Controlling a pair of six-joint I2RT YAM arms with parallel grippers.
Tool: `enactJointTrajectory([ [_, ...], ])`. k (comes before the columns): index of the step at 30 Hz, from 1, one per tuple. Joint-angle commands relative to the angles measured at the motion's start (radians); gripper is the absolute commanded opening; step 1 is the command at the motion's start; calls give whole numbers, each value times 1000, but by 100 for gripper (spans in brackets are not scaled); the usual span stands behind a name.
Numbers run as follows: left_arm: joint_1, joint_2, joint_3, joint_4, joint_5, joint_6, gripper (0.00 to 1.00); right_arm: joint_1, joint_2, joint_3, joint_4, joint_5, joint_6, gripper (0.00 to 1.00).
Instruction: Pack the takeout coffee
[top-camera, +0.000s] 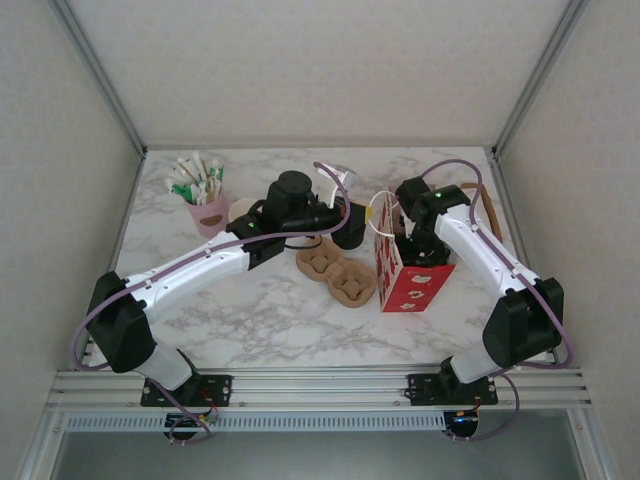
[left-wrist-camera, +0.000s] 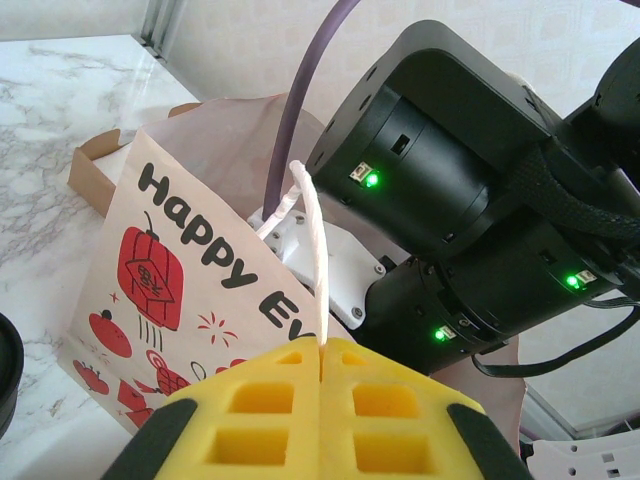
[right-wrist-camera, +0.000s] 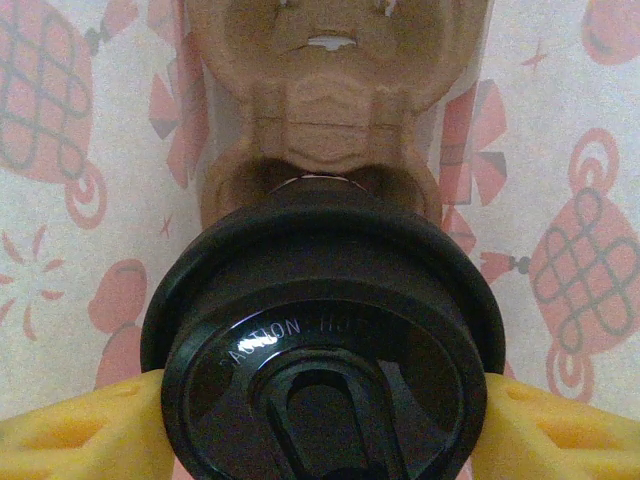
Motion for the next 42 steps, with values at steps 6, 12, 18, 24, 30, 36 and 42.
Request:
enactJointTrajectory([
  [6,-10,15,17,-2,-9,10,0,-5,18,-61,54,-41,-2,68],
  [12,-10,15,18,-2,-9,10,0,-5,19,-56,54,-41,-2,68],
  [18,-10,16,18,-3,-9,10,0,-6,17,-53,50,-39,-2,68],
  [24,-10,19,20,-2,-9,10,0,-6,19,-55,52,-41,-4,68],
  [30,-10,18,20,-3,-9,10,0,-6,18,-48,48,-41,-4,68],
  [36,-10,18,21,-2,-10,12,0,-6,18,-49,43,-37,-3,68],
  [42,-10,15,21,-1,-8,11,0,-5,17,-42,38,-37,-3,69],
])
